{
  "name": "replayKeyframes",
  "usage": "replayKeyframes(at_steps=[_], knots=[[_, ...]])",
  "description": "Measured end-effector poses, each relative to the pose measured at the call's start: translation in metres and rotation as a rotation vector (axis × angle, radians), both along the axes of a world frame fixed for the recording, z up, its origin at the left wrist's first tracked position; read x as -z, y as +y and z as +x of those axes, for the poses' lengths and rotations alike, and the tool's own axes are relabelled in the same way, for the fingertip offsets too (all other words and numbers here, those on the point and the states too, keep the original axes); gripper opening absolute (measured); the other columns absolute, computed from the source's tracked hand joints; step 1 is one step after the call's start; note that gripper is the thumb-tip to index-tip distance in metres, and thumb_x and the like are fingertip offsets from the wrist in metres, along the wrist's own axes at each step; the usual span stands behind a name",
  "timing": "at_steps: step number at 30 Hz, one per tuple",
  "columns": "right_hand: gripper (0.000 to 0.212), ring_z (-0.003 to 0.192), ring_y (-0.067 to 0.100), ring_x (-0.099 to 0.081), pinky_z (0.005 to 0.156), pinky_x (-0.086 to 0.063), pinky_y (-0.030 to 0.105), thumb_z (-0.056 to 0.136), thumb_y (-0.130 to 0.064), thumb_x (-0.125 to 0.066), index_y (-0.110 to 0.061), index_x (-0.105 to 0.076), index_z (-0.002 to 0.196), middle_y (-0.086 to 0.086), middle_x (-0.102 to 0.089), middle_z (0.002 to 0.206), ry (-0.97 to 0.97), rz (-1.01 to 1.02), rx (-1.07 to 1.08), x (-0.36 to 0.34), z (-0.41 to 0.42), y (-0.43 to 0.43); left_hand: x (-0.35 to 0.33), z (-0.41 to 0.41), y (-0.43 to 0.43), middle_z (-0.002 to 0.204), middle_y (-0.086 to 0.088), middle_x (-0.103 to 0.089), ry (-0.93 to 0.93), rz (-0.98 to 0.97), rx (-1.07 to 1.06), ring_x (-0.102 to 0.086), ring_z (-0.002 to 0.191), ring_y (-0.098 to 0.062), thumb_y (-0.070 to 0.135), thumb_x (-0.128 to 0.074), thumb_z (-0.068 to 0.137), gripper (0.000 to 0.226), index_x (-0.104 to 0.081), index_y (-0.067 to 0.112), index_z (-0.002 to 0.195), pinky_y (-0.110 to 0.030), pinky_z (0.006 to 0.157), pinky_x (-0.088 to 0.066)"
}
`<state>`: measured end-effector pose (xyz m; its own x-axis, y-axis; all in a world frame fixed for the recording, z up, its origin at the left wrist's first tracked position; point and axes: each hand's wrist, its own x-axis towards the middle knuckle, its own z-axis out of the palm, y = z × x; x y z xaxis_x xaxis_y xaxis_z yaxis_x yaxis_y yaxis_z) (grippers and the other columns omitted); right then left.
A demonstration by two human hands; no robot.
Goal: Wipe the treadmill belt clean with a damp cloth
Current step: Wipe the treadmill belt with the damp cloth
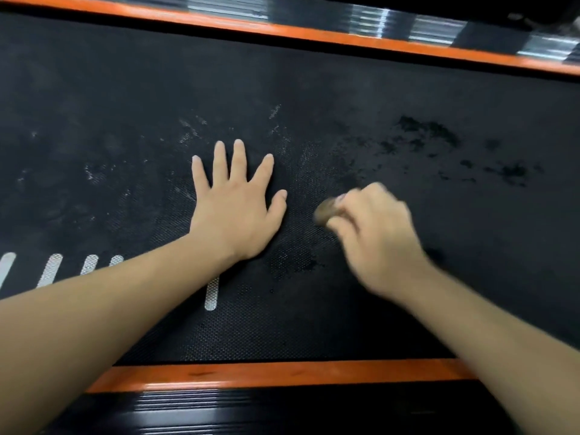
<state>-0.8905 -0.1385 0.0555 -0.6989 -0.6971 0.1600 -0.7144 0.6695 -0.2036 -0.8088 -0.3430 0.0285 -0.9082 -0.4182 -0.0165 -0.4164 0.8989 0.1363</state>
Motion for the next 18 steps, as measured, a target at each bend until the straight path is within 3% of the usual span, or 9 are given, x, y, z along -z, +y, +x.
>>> replayKeyframes(at_steps=[4,9,11,15,18], knots=[[0.036,0.085,0.025,-0.051,0.074,-0.041,0.042,0.093,-0.048,-0.040,-0.020,-0.062,0.097,0.001,-0.051,0.094,-0.091,0.028,-0.283,-0.007,0.021,0.017,-0.002,0.000,0.000,0.169,-0.016,-0.003,0.015,0.009,-0.002,0.006,0.154,-0.038,0.062,-0.020,0.099,0.068,-0.016,0.032,0.160,-0.063,0.120,0.004],[0.046,0.094,0.029,-0.055,0.086,-0.047,0.051,0.091,-0.054,-0.033,-0.020,-0.061,0.104,0.004,-0.055,0.100,-0.028,-0.017,0.182,-0.002,-0.056,0.021,-0.012,-0.007,0.001,0.166,-0.021,-0.008,-0.011,0.077,-0.029,0.004,0.154,-0.039,0.058,-0.030,0.099,0.065,-0.025,0.027,0.156,-0.066,0.119,0.005],[0.043,0.094,0.029,-0.054,0.084,-0.046,0.050,0.091,-0.054,-0.036,-0.021,-0.062,0.104,0.004,-0.055,0.100,-0.007,-0.034,0.127,0.002,-0.031,0.020,-0.017,-0.025,0.001,0.163,-0.022,-0.016,0.032,0.110,-0.010,0.001,0.154,-0.039,0.053,-0.037,0.099,0.061,-0.032,0.024,0.152,-0.065,0.120,0.005],[0.035,0.081,0.027,-0.051,0.071,-0.041,0.043,0.094,-0.047,-0.045,-0.018,-0.063,0.097,0.002,-0.052,0.092,-0.045,-0.034,-0.227,0.000,0.018,0.028,-0.012,-0.053,0.006,0.167,-0.017,-0.014,0.067,0.110,0.006,0.000,0.155,-0.036,0.052,-0.032,0.101,0.058,-0.030,0.028,0.154,-0.063,0.121,0.003],[0.045,0.093,0.028,-0.056,0.082,-0.045,0.048,0.091,-0.056,-0.037,-0.026,-0.067,0.106,0.003,-0.060,0.099,-0.012,-0.025,-0.117,0.002,-0.052,0.023,-0.002,-0.053,0.010,0.168,-0.017,-0.010,0.058,0.051,0.007,0.002,0.155,-0.037,0.052,-0.025,0.102,0.058,-0.027,0.027,0.154,-0.063,0.121,0.003]])
